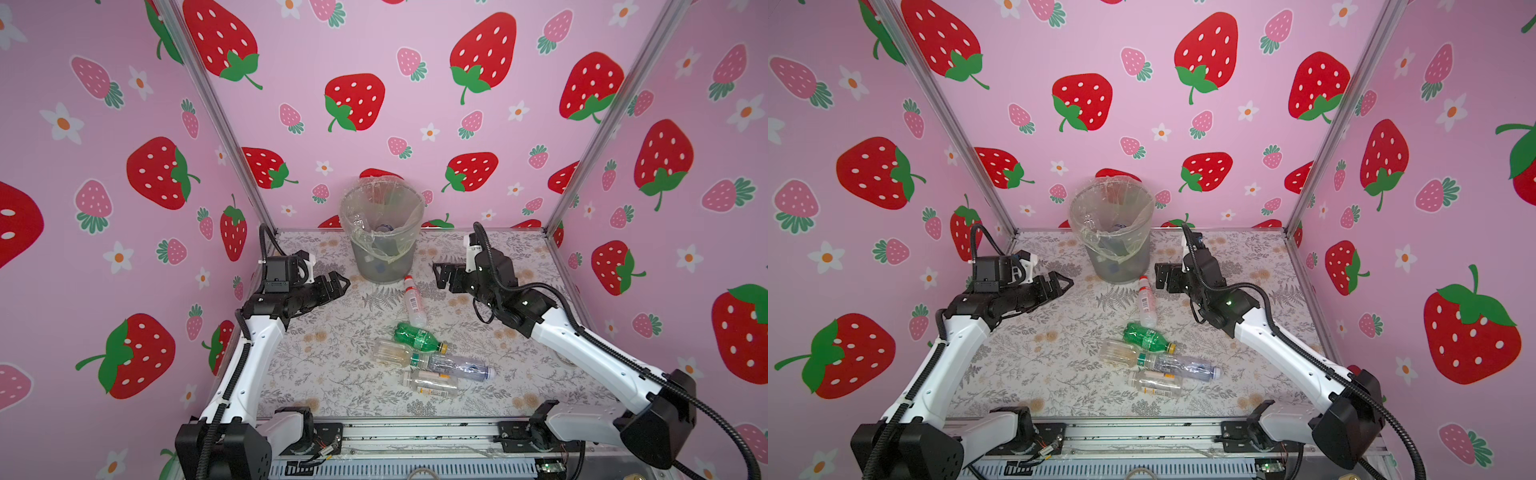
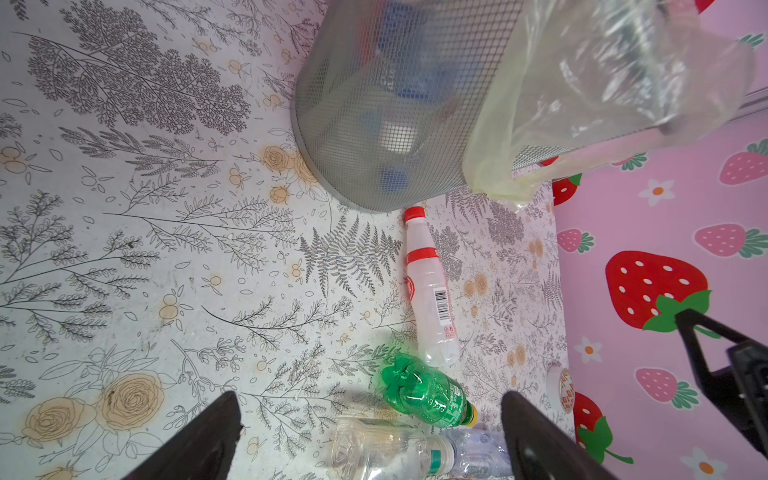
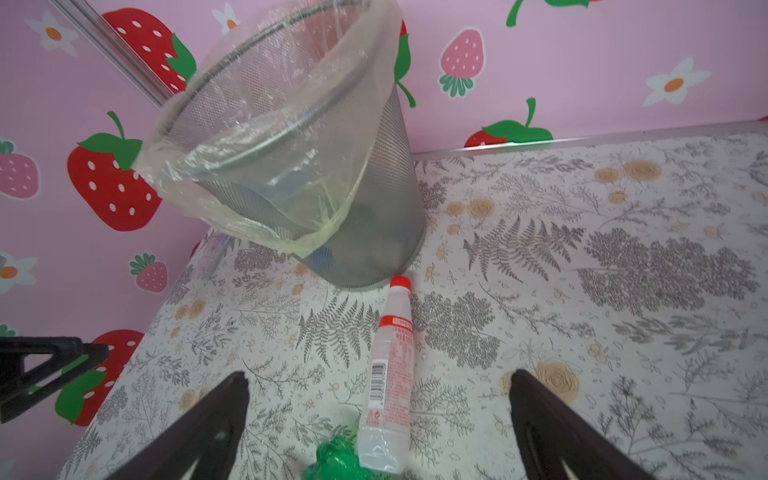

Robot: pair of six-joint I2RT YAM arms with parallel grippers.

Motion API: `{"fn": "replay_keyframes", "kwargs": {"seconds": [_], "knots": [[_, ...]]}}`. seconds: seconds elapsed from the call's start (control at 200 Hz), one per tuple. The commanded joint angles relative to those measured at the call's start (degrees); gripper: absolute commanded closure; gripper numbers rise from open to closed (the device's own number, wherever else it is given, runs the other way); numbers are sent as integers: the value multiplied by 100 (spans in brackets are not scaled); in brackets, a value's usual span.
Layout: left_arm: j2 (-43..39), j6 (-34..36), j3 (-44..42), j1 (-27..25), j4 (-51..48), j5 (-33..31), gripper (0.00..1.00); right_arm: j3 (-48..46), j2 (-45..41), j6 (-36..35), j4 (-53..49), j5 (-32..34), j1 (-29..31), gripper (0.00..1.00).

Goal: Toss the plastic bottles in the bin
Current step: 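Draw the right gripper back over the bottles while the left gripper reaches toward them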

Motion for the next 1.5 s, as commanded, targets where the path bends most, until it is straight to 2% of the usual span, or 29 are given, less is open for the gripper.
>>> {"fn": "replay_keyframes", "kwargs": {"seconds": [0.0, 0.305, 0.58, 0.795, 1.051, 1.201, 1.396, 1.496], "knots": [[-97, -53, -60, 33, 38, 110, 1, -357, -313, 494, -244, 88, 6, 1], [-293, -123, -163, 34, 172, 273, 1, -1284, -952, 1067, -313, -9, 27, 1], [-252, 55, -188, -159, 179, 179, 1, -1765, -1199, 1125, -240, -53, 49, 1], [-346, 517, -22, -910, -222, -459, 1, -2158, -1307, 944, -146, -114, 54, 1], [-863, 886, -516, -1833, -532, -575, 1, -2434, -1562, 696, -107, -227, 61, 1], [-732, 1350, -519, -2358, -940, -644, 1, -2693, -1723, 554, -64, -338, 62, 1], [-503, 2122, -386, -2928, -1378, -1365, 1, -2994, -1854, 493, 37, -503, 60, 1], [-258, 2328, -240, -3099, -1509, -1495, 1, -3003, -1866, 397, -64, -575, 61, 1]]}}
